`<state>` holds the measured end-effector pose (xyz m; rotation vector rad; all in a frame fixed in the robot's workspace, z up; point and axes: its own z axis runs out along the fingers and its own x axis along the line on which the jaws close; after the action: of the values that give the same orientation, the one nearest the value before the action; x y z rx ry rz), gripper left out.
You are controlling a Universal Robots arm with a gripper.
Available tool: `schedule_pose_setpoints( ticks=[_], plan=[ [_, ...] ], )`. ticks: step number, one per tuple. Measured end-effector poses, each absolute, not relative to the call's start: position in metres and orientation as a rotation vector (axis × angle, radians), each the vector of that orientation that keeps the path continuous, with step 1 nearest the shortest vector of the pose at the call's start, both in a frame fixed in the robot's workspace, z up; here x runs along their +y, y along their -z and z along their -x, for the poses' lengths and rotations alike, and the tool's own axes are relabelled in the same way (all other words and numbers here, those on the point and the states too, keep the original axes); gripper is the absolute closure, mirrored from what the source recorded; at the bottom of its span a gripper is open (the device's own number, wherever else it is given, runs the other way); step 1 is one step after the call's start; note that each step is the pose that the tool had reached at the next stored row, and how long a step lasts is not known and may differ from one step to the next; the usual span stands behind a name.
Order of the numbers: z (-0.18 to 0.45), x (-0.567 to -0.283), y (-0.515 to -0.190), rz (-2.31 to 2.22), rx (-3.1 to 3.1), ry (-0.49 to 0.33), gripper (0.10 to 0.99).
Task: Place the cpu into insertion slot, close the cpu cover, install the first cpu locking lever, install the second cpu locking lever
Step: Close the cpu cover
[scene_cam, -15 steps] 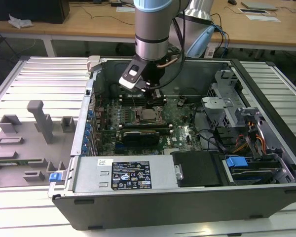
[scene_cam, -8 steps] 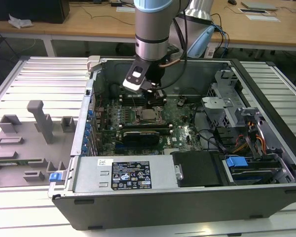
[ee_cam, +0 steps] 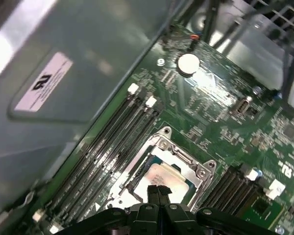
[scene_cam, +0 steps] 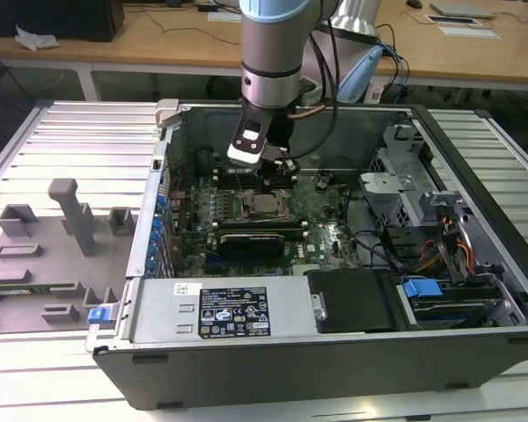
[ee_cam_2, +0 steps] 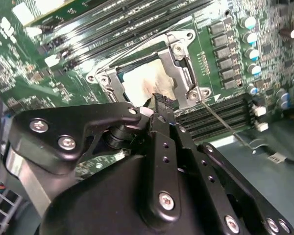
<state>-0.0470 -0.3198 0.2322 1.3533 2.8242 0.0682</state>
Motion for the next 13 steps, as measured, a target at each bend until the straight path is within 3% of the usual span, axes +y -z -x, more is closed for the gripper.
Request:
schedule_pose_setpoints(
  ticks=[13],
  plan=[
    [0.047, -0.3198, -0.2309, -0.883, 3.012, -0.069, 0.98]
  ],
)
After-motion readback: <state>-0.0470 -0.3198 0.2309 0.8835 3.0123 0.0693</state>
